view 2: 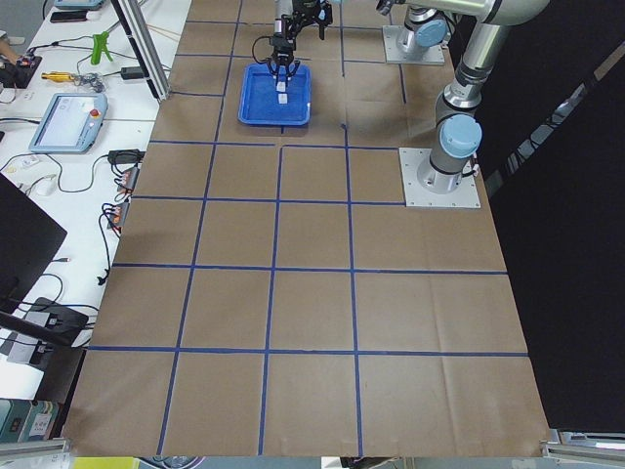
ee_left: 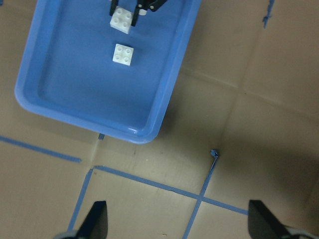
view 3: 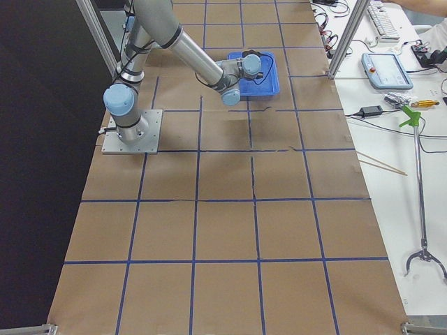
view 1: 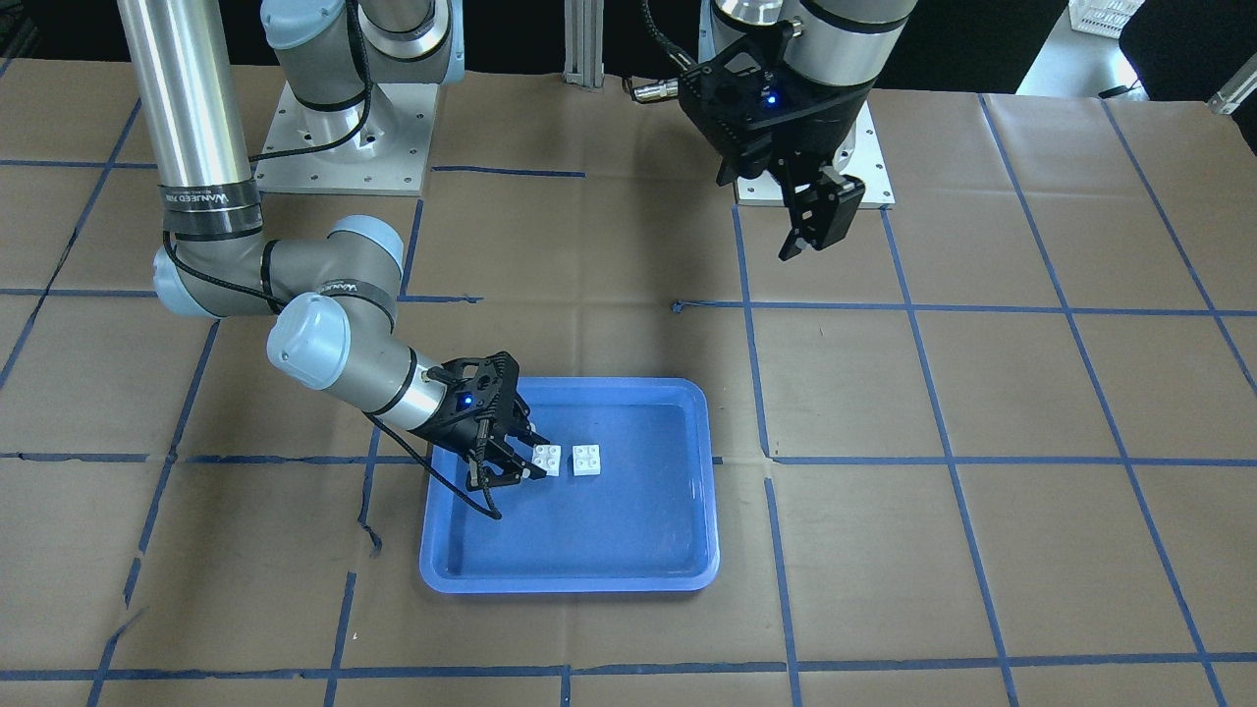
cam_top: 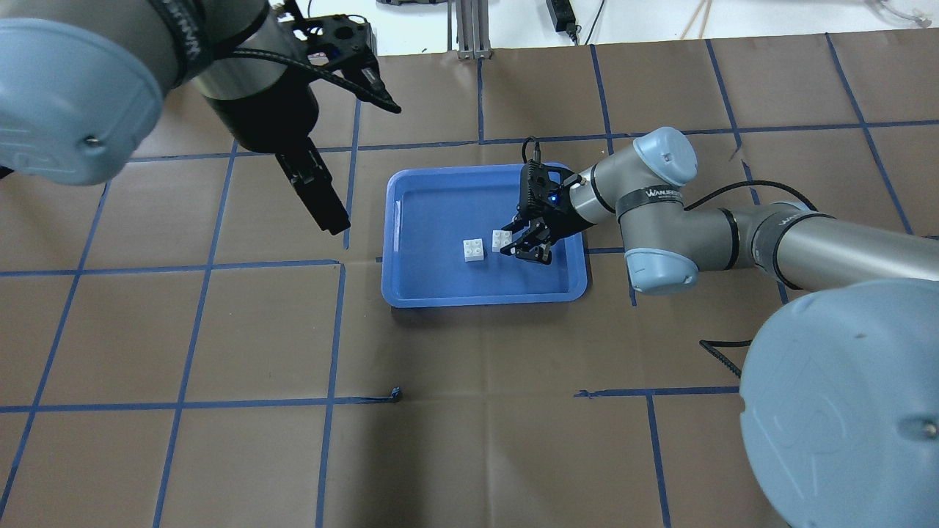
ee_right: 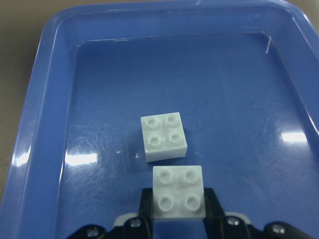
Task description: Assemble white blocks and place on blue tray
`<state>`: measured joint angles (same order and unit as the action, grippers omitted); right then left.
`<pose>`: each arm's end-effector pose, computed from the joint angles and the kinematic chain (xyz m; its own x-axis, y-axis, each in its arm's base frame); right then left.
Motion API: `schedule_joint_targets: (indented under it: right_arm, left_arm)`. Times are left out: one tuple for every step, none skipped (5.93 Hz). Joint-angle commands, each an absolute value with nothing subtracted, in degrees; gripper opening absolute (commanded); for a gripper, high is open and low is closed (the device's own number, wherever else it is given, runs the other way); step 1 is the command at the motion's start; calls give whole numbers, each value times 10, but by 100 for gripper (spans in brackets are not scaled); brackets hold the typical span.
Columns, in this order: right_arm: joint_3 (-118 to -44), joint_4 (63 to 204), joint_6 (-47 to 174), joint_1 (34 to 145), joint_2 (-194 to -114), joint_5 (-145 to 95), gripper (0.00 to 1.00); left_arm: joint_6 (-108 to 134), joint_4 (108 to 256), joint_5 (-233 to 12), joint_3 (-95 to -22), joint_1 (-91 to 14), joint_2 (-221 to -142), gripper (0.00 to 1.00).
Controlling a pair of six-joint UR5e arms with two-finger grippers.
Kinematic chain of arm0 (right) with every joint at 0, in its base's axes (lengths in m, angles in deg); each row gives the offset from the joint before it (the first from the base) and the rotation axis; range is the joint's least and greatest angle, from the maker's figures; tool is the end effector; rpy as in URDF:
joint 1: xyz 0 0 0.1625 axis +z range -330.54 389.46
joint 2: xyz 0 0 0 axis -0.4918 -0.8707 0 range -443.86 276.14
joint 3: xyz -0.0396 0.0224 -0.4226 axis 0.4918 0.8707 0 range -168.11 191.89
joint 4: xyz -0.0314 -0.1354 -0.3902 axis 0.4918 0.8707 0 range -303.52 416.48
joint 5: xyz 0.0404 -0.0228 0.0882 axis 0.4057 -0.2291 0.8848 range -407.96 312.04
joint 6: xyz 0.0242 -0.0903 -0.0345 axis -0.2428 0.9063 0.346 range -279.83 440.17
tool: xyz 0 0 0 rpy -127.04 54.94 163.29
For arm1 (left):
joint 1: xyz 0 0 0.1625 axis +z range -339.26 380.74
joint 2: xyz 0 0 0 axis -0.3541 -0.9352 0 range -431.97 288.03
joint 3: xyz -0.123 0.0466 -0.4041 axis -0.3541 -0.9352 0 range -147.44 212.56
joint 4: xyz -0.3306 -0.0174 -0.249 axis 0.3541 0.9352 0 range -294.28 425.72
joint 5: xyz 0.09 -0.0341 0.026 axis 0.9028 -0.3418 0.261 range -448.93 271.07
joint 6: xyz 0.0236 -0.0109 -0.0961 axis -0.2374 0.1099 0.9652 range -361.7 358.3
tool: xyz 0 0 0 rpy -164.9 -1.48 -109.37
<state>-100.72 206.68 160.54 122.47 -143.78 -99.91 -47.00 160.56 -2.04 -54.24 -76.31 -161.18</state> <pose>0.2239 -0.5488 0.1536 -0.0796 -0.9965 0.0267 -0.7799 0.0456 -0.6243 -0.1970 -0.4629 0.5138 -0.6100 0.7909 0.0488 0.7907 0.6116 -0.0282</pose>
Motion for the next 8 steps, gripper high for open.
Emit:
schedule_joint_targets:
  right_arm:
    - [-1015, 2102, 1605, 1228, -1433, -998, 35]
    - [-1014, 2107, 1605, 1228, -1423, -997, 35]
    - [-1014, 2117, 1602, 1234, -1419, -988, 35]
    - [-1014, 2117, 1599, 1239, -1419, -984, 35]
    - [-1014, 2117, 1590, 1240, -1419, -985, 35]
    - [-1014, 2117, 1582, 1240, -1419, -986, 35]
    - [-1014, 2117, 1582, 1240, -1419, -986, 35]
    - [-1014, 2117, 1582, 1240, -1418, -987, 35]
  left_arm:
    - [-282, 1595, -21, -547, -727, -1586, 99]
    - [-168, 1518, -18, -547, -701, -1583, 99]
    - [-51, 1472, -18, -552, -680, -1585, 99]
    - [-25, 1472, -8, -550, -679, -1582, 99]
    - [-23, 1475, 11, -551, -678, -1581, 99]
    - [-22, 1481, 12, -545, -679, -1582, 99]
    - [-21, 1533, 12, -532, -682, -1582, 99]
    - [-22, 1550, 6, -530, -682, -1586, 99]
